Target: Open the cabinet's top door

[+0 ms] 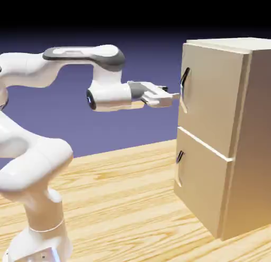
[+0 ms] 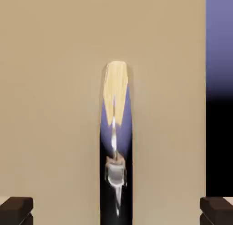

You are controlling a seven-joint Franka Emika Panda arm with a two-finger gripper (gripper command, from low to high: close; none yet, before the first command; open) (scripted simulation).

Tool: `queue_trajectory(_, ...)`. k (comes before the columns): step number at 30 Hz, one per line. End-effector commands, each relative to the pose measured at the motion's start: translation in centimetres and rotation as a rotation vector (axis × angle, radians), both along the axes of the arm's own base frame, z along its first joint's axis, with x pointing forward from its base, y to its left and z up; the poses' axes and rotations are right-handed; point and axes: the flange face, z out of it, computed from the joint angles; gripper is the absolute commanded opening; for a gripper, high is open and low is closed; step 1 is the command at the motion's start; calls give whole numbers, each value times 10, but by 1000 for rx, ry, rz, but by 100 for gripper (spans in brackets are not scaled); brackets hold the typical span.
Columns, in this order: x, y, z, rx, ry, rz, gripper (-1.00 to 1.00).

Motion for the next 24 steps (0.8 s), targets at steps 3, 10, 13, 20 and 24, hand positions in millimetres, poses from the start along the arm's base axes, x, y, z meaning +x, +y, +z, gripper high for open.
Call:
queue_trajectory(3, 30, -3, 0, 3, -1, 1, 0)
queue_trajectory(10, 15, -11, 0, 3, -1, 62, -100)
queue_trajectory(13, 7, -16, 0, 3, -2, 96, -100)
queue_trajectory(20, -16, -33, 0, 3, -1, 198, -100)
queue_trajectory(24, -34, -49, 0, 3, 0, 285, -100)
